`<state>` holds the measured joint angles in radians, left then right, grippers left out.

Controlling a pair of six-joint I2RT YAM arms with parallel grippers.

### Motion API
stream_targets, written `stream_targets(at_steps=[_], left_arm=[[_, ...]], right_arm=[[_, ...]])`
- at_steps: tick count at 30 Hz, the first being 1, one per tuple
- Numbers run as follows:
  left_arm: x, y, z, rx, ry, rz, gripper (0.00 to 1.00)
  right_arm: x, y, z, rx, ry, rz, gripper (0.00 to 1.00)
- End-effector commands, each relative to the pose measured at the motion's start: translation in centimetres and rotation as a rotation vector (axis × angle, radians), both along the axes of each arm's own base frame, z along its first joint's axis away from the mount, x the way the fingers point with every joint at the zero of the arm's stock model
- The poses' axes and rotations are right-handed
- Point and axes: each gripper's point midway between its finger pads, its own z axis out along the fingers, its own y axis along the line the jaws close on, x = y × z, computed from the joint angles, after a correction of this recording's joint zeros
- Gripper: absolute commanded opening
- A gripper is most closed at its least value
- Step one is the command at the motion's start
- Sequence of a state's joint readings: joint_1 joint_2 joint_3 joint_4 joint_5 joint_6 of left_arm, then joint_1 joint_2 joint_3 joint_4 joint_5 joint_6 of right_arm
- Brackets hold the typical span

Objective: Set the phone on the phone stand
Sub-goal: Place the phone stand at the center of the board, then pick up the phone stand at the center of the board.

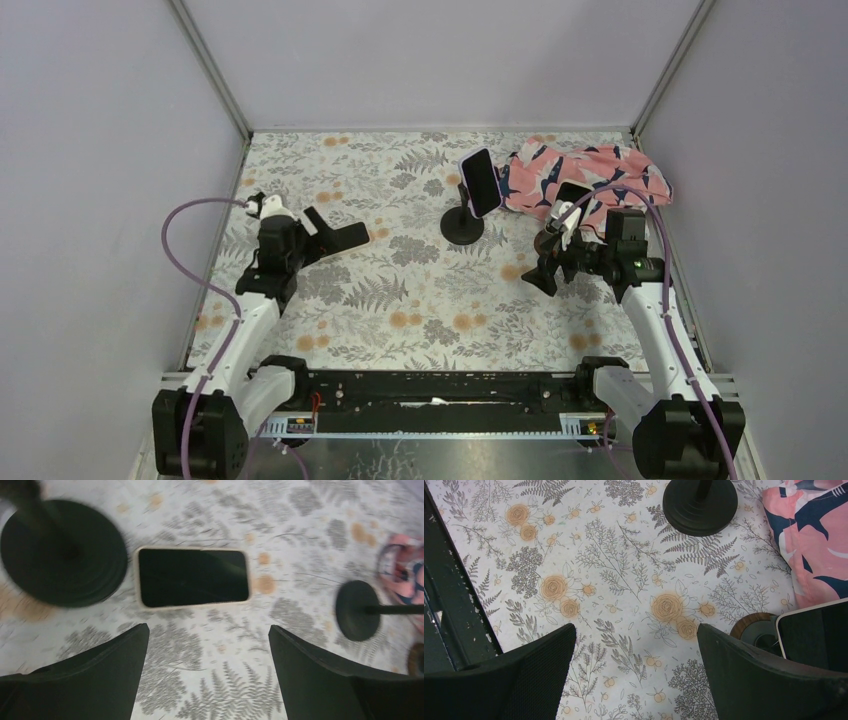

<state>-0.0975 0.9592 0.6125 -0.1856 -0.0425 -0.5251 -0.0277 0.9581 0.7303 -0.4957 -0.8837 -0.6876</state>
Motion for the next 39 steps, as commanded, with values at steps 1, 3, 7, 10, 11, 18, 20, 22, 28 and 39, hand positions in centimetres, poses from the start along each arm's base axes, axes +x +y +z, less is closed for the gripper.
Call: stream_targets(at_steps=[1,3,7,10,11,18,20,22,28,39], left_arm=[[0.1,3.7,-0.3,0.019,-0.087,0.209,0.96],[0.2,4.7,-0.1,0.038,-0.128,0.254,0.96],[0.5,6.4,-1.1,0.071,-0.194,0.323,0.95],[1.3,7.9,-0.9,0.098,-0.236,0.375,0.94],[1.7,8.2,-0.8,0.109,-0.246,0.383,0.93],[4.4,11.3,-2.2,0.151,-0.208,0.408,0.73],[4.8,12.0,-2.8,0.155,-0.187,0.411,0.68],[4.9,12.5,-3.4,0.153,-0.172,0.421,0.67],[6.4,13.7,-3.7,0.203,-0.161,0.389,0.66],[7.3,14.5,-4.5,0.288,-0.143,0.368,0.24]], right_arm=[[0.3,0.2,2.0,0.014,-0.055,0.022,1.00],[0.2,0.2,2.0,0.014,-0.054,0.022,1.00],[0.3,0.2,2.1,0.010,-0.056,0.022,1.00],[0.3,0.1,2.2,0.007,-0.058,0.021,1.00],[0.3,0.1,2.2,0.006,-0.059,0.020,1.00],[0.1,0.1,2.5,0.001,-0.069,0.021,1.00],[0.1,0.0,2.5,-0.002,-0.074,0.021,1.00],[0.0,0.0,2.6,-0.004,-0.076,0.021,1.00],[-0.1,0.1,2.8,-0.002,-0.082,0.025,1.00],[-0.2,0.1,2.9,-0.002,-0.085,0.025,1.00]])
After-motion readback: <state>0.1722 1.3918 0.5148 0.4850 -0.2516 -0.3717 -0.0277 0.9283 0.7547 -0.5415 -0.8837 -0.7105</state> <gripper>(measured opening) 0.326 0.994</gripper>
